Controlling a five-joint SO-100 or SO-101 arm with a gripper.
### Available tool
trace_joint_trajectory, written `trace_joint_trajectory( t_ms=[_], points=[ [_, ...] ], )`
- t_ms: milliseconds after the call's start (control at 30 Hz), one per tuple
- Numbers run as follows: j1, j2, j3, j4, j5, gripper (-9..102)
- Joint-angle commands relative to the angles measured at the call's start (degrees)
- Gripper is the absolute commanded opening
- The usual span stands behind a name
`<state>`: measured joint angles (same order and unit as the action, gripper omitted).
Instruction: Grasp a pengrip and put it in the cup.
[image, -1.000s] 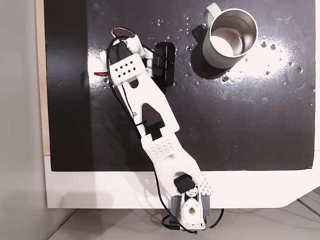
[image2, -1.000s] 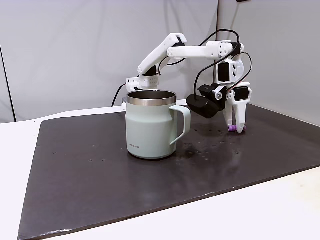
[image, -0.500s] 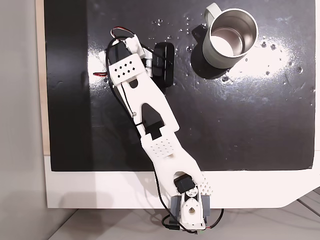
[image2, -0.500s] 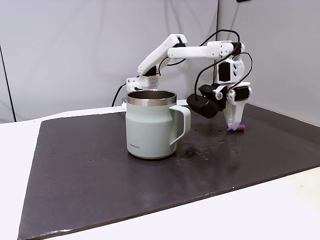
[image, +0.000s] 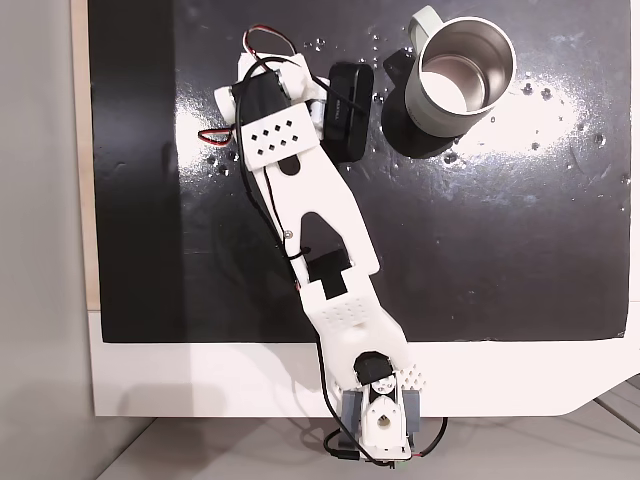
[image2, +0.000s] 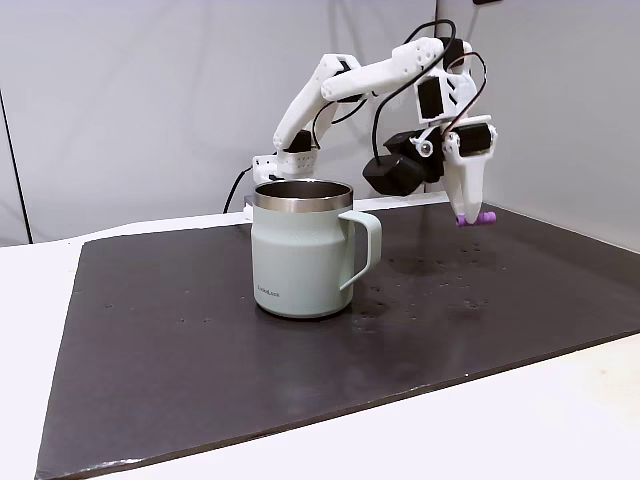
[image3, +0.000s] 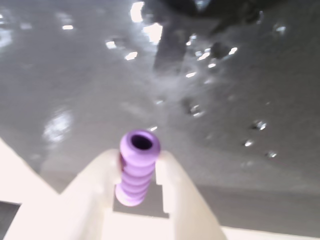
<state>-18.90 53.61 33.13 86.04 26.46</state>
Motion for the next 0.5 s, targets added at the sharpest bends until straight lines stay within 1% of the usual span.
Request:
trace_joint_trajectory(
  t_ms=[0,167,467],
  points=[
    [2.5,7.1,-3.4,0.6,-1.5,0],
    [7.8,10.2,-7.2,4.4,-4.8,0],
    [18.9,10.8,-21.9,13.0,-13.0,0]
  ],
)
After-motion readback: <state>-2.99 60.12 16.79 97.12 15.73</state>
